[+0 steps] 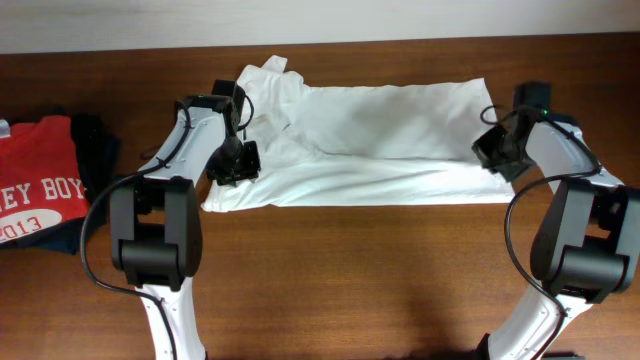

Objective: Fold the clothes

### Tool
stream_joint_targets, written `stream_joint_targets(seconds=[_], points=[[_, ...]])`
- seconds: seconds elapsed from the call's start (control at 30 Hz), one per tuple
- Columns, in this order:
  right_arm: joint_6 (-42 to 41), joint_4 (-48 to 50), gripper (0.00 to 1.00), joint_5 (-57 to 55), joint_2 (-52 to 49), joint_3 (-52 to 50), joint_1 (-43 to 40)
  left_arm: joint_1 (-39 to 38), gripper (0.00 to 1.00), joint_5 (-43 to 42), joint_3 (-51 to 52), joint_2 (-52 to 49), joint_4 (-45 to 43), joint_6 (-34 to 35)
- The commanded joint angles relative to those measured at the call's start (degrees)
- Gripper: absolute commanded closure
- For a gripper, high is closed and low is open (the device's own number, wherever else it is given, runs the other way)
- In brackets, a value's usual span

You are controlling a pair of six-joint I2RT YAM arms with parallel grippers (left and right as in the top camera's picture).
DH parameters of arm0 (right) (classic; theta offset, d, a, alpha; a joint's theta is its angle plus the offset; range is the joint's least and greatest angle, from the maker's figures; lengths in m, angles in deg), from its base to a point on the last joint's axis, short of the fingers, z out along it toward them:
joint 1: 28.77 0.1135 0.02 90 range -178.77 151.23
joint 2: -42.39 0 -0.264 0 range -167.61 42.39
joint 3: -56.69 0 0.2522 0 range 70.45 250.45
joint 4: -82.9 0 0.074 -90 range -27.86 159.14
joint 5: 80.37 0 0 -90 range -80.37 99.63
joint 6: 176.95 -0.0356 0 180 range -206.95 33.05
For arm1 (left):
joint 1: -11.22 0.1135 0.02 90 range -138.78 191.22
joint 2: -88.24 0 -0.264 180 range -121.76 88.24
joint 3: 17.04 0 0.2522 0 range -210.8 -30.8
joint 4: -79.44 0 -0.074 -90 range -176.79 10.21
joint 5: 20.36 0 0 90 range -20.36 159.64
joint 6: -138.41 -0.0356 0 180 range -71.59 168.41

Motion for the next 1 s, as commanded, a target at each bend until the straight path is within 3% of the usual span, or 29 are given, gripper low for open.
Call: stream_joint_targets(seconds=[0.0, 0.1, 0.17, 0.27, 0.43, 0.57, 0.77, 0.9, 0.97], points=[[3.4, 5.9, 0.87, -1.2, 0.7, 1.3, -0.3, 0.2, 0.62, -0.6, 0.4, -0.4, 0.1, 0.2], [3.4, 13.6, 0.58, -1.1, 0.7, 1.3, -0.3, 0.2, 0.62, -0.6, 0.4, -0.4, 0.1, 0.2], [4.9, 14.2, 0.55, -0.9, 0.7, 1.3, -0.3, 0.2, 0.62, -0.6, 0.4, -0.4, 0.1, 0.2], [11.5, 8.2, 0.55, -0.3, 0.7, 1.3, -0.7, 0.2, 0.62, -0.3, 0.4, -0.4, 0.1, 0.2], [12.0, -5.9, 0.58, -4.2, 0.7, 1.2, -3.2, 1.8, 0.62, 3.5, 0.3, -0.4, -3.0, 3.9], [23.0, -9.4, 0.60, -4.7, 0.6, 1.0, -3.3, 2.1, 0.62, 4.9, 0.4, -0.4, -3.6, 4.8], [27.2, -10.3, 0.57, -3.4, 0.6, -0.1, -3.3, 2.1, 0.62, 5.2, 0.4, -0.4, -3.4, 5.6], [27.2, -4.2, 0.58, -3.4, -0.1, -5.5, -3.3, 2.1, 0.62, 7.0, 1.1, -0.4, -4.9, 6.9], [27.1, -6.0, 0.71, -6.1, -0.1, -6.8, -3.3, 2.5, 0.62, 7.1, 2.9, -0.4, -5.3, 7.8]])
